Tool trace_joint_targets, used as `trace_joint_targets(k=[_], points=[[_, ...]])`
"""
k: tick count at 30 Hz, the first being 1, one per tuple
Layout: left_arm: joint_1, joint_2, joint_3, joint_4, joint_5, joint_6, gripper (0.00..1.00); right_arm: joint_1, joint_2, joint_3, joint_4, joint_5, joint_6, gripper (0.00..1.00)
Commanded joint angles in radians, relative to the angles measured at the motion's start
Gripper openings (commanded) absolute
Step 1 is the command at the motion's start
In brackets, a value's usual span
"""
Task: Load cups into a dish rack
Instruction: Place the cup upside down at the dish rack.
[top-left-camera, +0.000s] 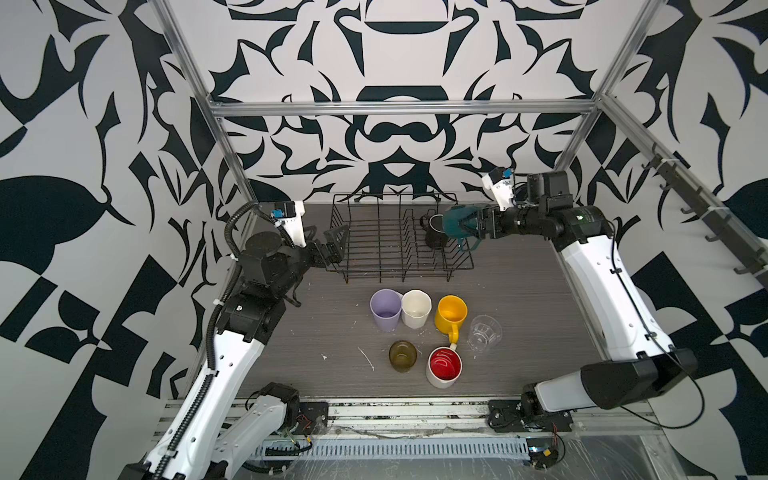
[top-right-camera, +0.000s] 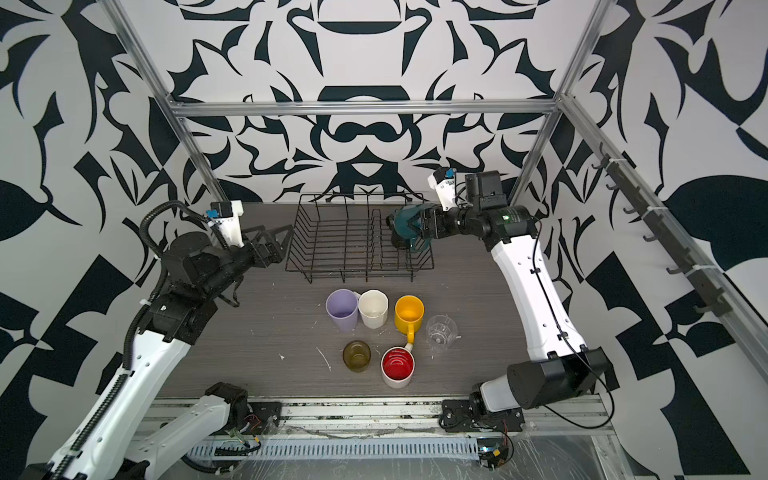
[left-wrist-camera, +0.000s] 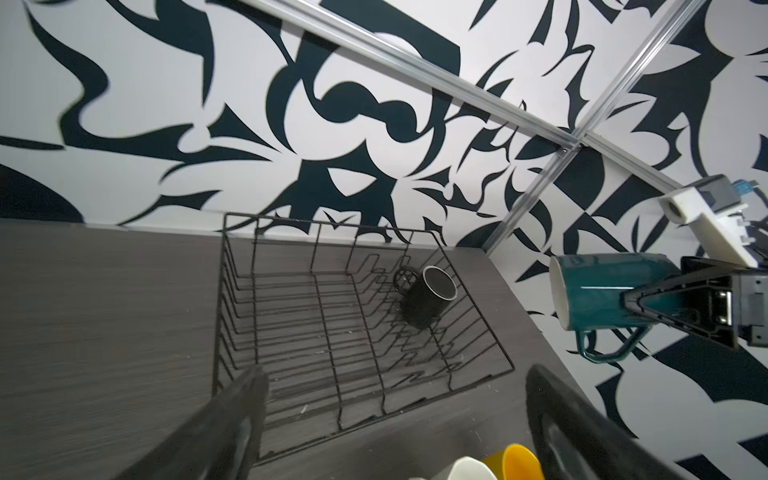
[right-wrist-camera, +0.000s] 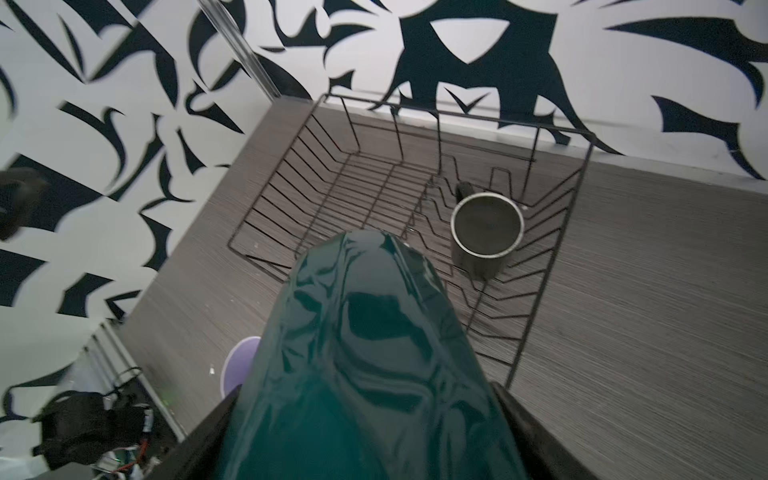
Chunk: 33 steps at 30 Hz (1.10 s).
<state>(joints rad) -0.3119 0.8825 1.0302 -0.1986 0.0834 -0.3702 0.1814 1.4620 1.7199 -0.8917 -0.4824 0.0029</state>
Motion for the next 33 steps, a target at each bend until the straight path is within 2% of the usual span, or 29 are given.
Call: trace_joint_targets(k=[1, 4, 9, 16, 20, 28, 33], points=[[0.006, -0.022, 0.021, -0.050, -0.113, 0.086, 0.99, 0.010, -0.006, 0.077, -0.016, 0.086, -0.096, 0.00], [0.006, -0.022, 0.032, -0.082, -0.152, 0.117, 0.99, 0.042, 0.010, 0.089, -0.029, 0.130, -0.134, 0.00], [0.012, -0.033, 0.027, -0.101, -0.202, 0.151, 0.99, 0.158, 0.074, 0.139, -0.105, 0.309, -0.256, 0.00], [0.023, -0.042, 0.018, -0.108, -0.210, 0.186, 0.99, 0.200, 0.160, 0.203, -0.133, 0.404, -0.333, 0.00], [0.052, -0.052, -0.003, -0.098, -0.200, 0.193, 0.99, 0.212, 0.199, 0.243, -0.138, 0.425, -0.374, 0.00], [0.141, -0.056, -0.027, -0.080, -0.090, 0.141, 0.99, 0.221, 0.253, 0.254, -0.115, 0.474, -0.486, 0.00], [0.158, -0.048, -0.035, -0.074, -0.070, 0.132, 0.99, 0.221, 0.291, 0.262, -0.099, 0.454, -0.541, 0.00]])
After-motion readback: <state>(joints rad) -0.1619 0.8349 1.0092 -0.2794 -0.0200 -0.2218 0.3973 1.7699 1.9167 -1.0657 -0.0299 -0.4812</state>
